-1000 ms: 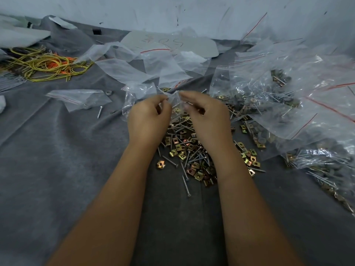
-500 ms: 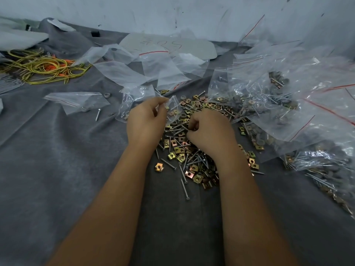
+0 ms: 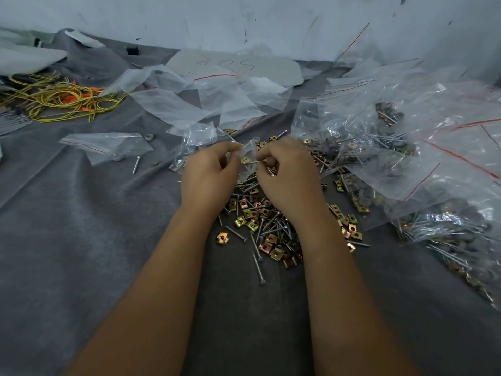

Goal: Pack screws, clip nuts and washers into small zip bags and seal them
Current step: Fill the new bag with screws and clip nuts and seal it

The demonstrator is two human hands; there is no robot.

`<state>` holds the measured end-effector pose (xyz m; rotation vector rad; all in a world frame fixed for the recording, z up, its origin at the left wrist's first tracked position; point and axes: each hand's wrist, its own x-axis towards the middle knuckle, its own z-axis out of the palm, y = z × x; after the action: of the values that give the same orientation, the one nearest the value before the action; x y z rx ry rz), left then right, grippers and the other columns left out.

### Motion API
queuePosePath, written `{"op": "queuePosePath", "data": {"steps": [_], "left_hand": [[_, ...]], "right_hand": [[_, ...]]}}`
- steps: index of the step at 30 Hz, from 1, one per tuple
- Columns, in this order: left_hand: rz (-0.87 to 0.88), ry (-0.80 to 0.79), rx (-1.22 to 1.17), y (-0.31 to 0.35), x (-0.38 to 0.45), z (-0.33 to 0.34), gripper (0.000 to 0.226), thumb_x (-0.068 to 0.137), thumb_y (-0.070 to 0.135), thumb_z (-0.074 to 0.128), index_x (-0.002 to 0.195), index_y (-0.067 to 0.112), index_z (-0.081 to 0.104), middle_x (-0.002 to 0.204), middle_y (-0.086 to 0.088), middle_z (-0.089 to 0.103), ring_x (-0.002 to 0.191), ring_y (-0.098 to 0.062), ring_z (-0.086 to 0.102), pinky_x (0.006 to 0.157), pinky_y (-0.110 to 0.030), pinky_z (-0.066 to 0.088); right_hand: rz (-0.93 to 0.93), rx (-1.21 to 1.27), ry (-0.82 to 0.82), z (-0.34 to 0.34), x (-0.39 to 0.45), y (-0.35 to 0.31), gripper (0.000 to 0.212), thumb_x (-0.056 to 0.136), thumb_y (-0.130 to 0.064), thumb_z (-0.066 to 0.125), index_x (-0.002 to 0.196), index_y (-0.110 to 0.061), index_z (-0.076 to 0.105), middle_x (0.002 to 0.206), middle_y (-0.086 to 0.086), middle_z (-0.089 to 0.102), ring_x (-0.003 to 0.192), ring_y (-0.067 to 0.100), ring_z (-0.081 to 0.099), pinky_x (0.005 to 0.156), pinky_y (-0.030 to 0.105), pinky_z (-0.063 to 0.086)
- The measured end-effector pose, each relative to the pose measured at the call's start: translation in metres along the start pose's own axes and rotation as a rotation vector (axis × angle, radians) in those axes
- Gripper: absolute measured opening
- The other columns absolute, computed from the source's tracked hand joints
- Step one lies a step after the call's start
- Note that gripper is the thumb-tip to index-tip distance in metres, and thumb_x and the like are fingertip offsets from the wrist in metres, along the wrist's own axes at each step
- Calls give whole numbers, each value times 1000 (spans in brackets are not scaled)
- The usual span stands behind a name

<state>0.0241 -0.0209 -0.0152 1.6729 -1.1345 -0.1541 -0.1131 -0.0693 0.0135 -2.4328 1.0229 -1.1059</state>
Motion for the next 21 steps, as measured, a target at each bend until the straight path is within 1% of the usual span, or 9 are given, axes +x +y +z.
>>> {"op": "queuePosePath", "data": {"steps": [3, 5, 8, 10, 13, 16, 19, 20, 21], "left_hand": [[110, -12, -41, 4, -2, 0, 23, 95, 27, 56, 111, 30, 71, 52, 6, 53, 44, -5, 43, 46, -25, 37], [180, -5, -86, 7, -3, 0, 23, 94, 27, 57, 111, 32, 72, 54, 6, 56, 45, -5, 44, 45, -21, 36], [232, 39, -121, 10, -4, 1, 24, 93, 25, 57, 111, 26, 73, 55, 20, 55, 45, -2, 44, 48, -11, 32], [257, 83, -96, 10, -4, 1, 27, 93, 25, 57, 114, 20, 73, 55, 23, 52, 49, 0, 46, 53, -8, 34], [290, 91, -60, 11, -4, 1, 28, 93, 25, 59, 118, 19, 71, 60, 16, 52, 55, -3, 49, 58, -18, 44], [290, 17, -26, 10, -4, -1, 34, 89, 15, 65, 122, 24, 69, 61, 4, 54, 56, -11, 50, 60, -30, 48], [216, 60, 25, 10, -5, -4, 37, 86, 8, 58, 116, 25, 72, 64, 9, 56, 56, -5, 47, 59, -27, 45], [188, 110, 55, 11, -5, -6, 36, 86, 9, 55, 112, 24, 74, 70, 7, 61, 60, -4, 50, 62, -27, 45], [152, 168, 84, 12, -5, -8, 35, 86, 11, 53, 110, 24, 74, 79, 3, 67, 67, -9, 55, 65, -28, 47]], "right_hand": [[-56, -118, 18, 7, -2, -1, 14, 84, -17, 70, 97, -15, 73, 95, 2, 48, 96, 19, 45, 76, 29, 43], [-30, -113, 29, 10, -2, -1, 13, 86, -23, 68, 98, -20, 74, 104, 3, 49, 100, 19, 45, 77, 27, 42], [45, 0, -66, 12, -1, -1, 22, 91, -20, 63, 111, -22, 71, 101, 2, 57, 90, 15, 52, 72, 28, 44], [60, 15, -76, 13, 0, -2, 32, 92, -14, 61, 123, -21, 65, 94, -1, 58, 80, 13, 50, 68, 27, 41], [47, -3, -87, 13, -1, -5, 43, 91, -12, 60, 133, -23, 55, 96, -6, 56, 84, 13, 51, 71, 29, 44], [51, -24, -151, 11, -2, -2, 57, 91, -14, 61, 143, -28, 45, 120, -1, 58, 106, 20, 56, 84, 35, 50], [24, -147, -152, 7, -2, -1, 44, 90, -24, 64, 132, -30, 57, 106, -1, 54, 93, 21, 56, 79, 40, 50], [-8, -153, -120, 5, -2, -2, 37, 89, -26, 65, 127, -28, 63, 102, -1, 54, 89, 21, 56, 81, 42, 49], [-36, -116, -78, 4, -2, -4, 32, 89, -25, 65, 121, -25, 67, 98, 0, 56, 86, 20, 56, 83, 45, 48]]}}
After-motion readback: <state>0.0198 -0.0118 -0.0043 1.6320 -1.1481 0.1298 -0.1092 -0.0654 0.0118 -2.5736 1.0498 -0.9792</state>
